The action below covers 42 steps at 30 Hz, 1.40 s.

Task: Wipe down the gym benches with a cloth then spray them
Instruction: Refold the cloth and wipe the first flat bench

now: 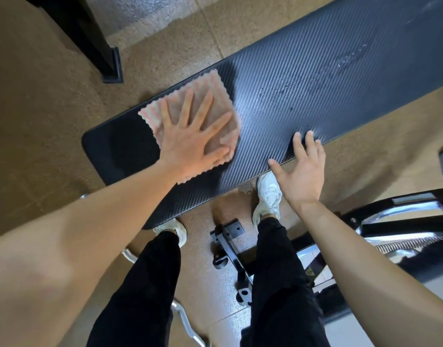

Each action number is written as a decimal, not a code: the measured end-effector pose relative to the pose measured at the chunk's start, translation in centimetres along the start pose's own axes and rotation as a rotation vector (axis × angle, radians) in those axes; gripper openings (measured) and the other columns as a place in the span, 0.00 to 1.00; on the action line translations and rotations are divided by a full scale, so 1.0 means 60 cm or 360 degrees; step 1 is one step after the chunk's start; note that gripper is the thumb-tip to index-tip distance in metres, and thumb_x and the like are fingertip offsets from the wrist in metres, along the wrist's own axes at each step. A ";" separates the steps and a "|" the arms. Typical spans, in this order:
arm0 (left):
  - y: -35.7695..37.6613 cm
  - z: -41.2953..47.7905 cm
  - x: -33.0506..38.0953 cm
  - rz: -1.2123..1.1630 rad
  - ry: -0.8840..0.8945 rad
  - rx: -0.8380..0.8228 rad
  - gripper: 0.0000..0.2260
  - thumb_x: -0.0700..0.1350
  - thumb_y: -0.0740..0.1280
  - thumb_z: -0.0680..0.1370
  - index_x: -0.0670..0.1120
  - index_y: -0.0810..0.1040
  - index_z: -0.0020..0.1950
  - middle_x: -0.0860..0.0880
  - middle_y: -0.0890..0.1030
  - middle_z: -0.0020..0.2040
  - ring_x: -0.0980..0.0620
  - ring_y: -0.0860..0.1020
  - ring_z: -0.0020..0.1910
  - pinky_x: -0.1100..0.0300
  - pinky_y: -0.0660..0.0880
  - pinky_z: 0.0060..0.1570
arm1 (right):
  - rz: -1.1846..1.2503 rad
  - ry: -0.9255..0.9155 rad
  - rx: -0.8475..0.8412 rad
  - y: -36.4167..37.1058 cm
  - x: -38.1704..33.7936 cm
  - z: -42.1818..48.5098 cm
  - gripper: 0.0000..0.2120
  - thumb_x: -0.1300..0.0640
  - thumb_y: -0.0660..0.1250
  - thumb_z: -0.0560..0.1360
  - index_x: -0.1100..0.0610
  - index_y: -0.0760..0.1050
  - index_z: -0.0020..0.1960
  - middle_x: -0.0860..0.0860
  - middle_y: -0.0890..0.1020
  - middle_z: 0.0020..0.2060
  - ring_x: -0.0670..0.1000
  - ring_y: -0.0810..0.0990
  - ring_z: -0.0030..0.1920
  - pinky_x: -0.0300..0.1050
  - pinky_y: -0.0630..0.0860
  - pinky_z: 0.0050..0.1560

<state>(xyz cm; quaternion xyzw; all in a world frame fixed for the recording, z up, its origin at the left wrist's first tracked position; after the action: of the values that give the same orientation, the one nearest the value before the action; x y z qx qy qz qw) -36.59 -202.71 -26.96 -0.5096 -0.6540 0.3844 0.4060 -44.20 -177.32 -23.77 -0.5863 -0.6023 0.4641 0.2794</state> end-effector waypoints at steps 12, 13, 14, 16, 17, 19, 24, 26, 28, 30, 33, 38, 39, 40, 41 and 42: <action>-0.007 0.056 0.103 -0.0081 -0.0104 0.0057 0.33 0.72 0.42 0.80 0.62 0.39 0.83 0.45 0.39 0.84 0.35 0.40 0.82 0.27 0.45 0.74 | 0.0171 -0.0158 0.0036 -0.013 0.037 0.005 0.30 0.48 0.72 0.77 0.54 0.69 0.76 0.52 0.66 0.77 0.56 0.62 0.76 0.48 0.62 0.75; 0.002 0.044 0.126 -0.0067 -0.0044 0.0003 0.34 0.73 0.40 0.80 0.62 0.38 0.82 0.45 0.37 0.84 0.35 0.39 0.82 0.27 0.44 0.74 | 0.0263 -0.0163 0.0035 -0.017 0.043 0.006 0.26 0.50 0.71 0.78 0.54 0.72 0.74 0.50 0.68 0.77 0.55 0.63 0.75 0.46 0.61 0.75; 0.012 0.030 0.149 -0.0053 0.0022 -0.0048 0.34 0.74 0.39 0.79 0.63 0.39 0.82 0.45 0.37 0.84 0.35 0.38 0.81 0.26 0.43 0.74 | 0.0342 -0.0162 0.0041 -0.023 0.049 0.009 0.22 0.52 0.71 0.78 0.54 0.75 0.71 0.50 0.70 0.75 0.54 0.65 0.75 0.46 0.62 0.75; 0.032 0.001 0.194 -0.0005 0.0175 -0.0117 0.32 0.72 0.42 0.80 0.63 0.43 0.83 0.45 0.37 0.84 0.34 0.38 0.81 0.25 0.42 0.73 | 0.0481 -0.0139 0.0079 -0.039 0.062 0.017 0.17 0.53 0.70 0.79 0.56 0.79 0.66 0.50 0.75 0.71 0.53 0.70 0.72 0.50 0.65 0.75; 0.039 -0.010 0.208 0.0023 0.0236 -0.0133 0.32 0.71 0.43 0.81 0.63 0.44 0.83 0.45 0.37 0.84 0.34 0.37 0.81 0.25 0.41 0.73 | 0.0559 -0.0115 0.0104 -0.048 0.070 0.022 0.16 0.53 0.70 0.79 0.56 0.80 0.65 0.51 0.77 0.69 0.52 0.72 0.71 0.53 0.68 0.74; 0.045 -0.016 0.214 0.0031 0.0293 -0.0134 0.30 0.70 0.45 0.82 0.63 0.42 0.83 0.45 0.38 0.84 0.34 0.38 0.81 0.25 0.41 0.73 | 0.0641 -0.0089 0.0202 -0.069 0.087 0.035 0.15 0.54 0.70 0.78 0.57 0.80 0.63 0.52 0.79 0.66 0.53 0.75 0.68 0.55 0.70 0.72; 0.009 0.040 0.191 0.0029 0.0359 -0.0053 0.30 0.70 0.46 0.82 0.64 0.43 0.82 0.45 0.42 0.85 0.33 0.41 0.81 0.25 0.45 0.73 | 0.0452 0.0076 0.0230 -0.106 0.144 0.093 0.26 0.50 0.71 0.77 0.57 0.71 0.73 0.56 0.69 0.75 0.57 0.66 0.74 0.48 0.59 0.76; -0.017 0.094 0.181 0.0000 0.0235 0.0000 0.30 0.70 0.46 0.82 0.65 0.44 0.82 0.46 0.41 0.85 0.33 0.41 0.81 0.26 0.46 0.74 | 0.0338 0.0113 0.0217 -0.113 0.166 0.117 0.32 0.48 0.70 0.77 0.58 0.66 0.77 0.57 0.63 0.78 0.59 0.60 0.77 0.53 0.57 0.78; -0.040 0.150 0.173 -0.0001 0.0139 0.0051 0.30 0.71 0.45 0.82 0.65 0.44 0.82 0.46 0.41 0.85 0.33 0.41 0.82 0.26 0.46 0.74 | 0.0213 0.0113 0.0197 -0.120 0.184 0.141 0.35 0.46 0.69 0.78 0.59 0.62 0.79 0.57 0.59 0.80 0.60 0.56 0.79 0.55 0.53 0.80; -0.053 0.193 0.165 0.0011 0.0107 0.0085 0.30 0.71 0.44 0.81 0.65 0.43 0.82 0.46 0.41 0.85 0.33 0.42 0.82 0.25 0.47 0.74 | 0.0120 0.0112 0.0140 -0.122 0.198 0.162 0.37 0.43 0.67 0.79 0.59 0.59 0.80 0.57 0.57 0.81 0.59 0.52 0.81 0.55 0.51 0.80; -0.064 0.234 0.160 -0.0013 0.0038 0.0128 0.30 0.71 0.44 0.82 0.65 0.43 0.82 0.46 0.42 0.85 0.34 0.43 0.82 0.25 0.47 0.73 | 0.0038 0.0077 0.0081 -0.117 0.205 0.177 0.37 0.42 0.66 0.79 0.59 0.58 0.80 0.57 0.56 0.81 0.60 0.50 0.81 0.55 0.51 0.81; -0.075 0.263 0.184 -0.0093 -0.0199 0.0130 0.30 0.70 0.44 0.81 0.64 0.43 0.83 0.46 0.44 0.85 0.34 0.42 0.82 0.26 0.44 0.74 | -0.0053 0.0073 -0.0082 -0.112 0.212 0.192 0.38 0.40 0.65 0.79 0.57 0.57 0.80 0.56 0.55 0.81 0.60 0.48 0.81 0.58 0.58 0.78; -0.073 0.261 0.192 -0.0088 -0.0189 0.0125 0.31 0.69 0.44 0.81 0.63 0.43 0.83 0.45 0.43 0.85 0.35 0.41 0.82 0.26 0.44 0.74 | -0.0081 0.0078 -0.0123 -0.112 0.214 0.196 0.38 0.39 0.64 0.79 0.57 0.57 0.81 0.56 0.55 0.81 0.59 0.48 0.81 0.58 0.59 0.78; -0.069 0.257 0.203 -0.0071 -0.0139 0.0117 0.31 0.70 0.44 0.81 0.62 0.42 0.83 0.45 0.43 0.85 0.35 0.41 0.82 0.26 0.44 0.74 | -0.0100 0.0084 -0.0155 -0.113 0.215 0.198 0.38 0.39 0.64 0.79 0.56 0.56 0.81 0.55 0.54 0.81 0.59 0.48 0.81 0.58 0.60 0.78; -0.065 0.251 0.216 -0.0044 -0.0055 0.0112 0.32 0.70 0.44 0.81 0.61 0.42 0.83 0.44 0.42 0.85 0.35 0.41 0.82 0.26 0.45 0.74 | -0.0109 0.0094 -0.0181 -0.113 0.216 0.200 0.38 0.38 0.64 0.79 0.56 0.56 0.81 0.55 0.54 0.81 0.59 0.48 0.81 0.59 0.60 0.77; -0.061 0.240 0.232 -0.0021 0.0042 0.0107 0.32 0.70 0.45 0.81 0.61 0.43 0.83 0.43 0.42 0.84 0.34 0.41 0.82 0.26 0.45 0.74 | -0.0116 0.0107 -0.0208 -0.114 0.216 0.201 0.38 0.38 0.64 0.79 0.55 0.56 0.81 0.54 0.53 0.81 0.58 0.48 0.81 0.59 0.61 0.77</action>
<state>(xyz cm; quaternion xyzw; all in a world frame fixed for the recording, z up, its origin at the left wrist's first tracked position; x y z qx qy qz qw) -53.26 -191.06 -27.09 -0.4964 -0.6387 0.3968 0.4339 -59.90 -166.79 -25.35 -0.5963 -0.6425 0.3934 0.2774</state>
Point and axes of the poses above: each hand's wrist, its own z-axis towards the middle knuckle, its own y-axis out of the palm, x = y × z, the point moved 5 cm from there along z, towards the middle knuckle
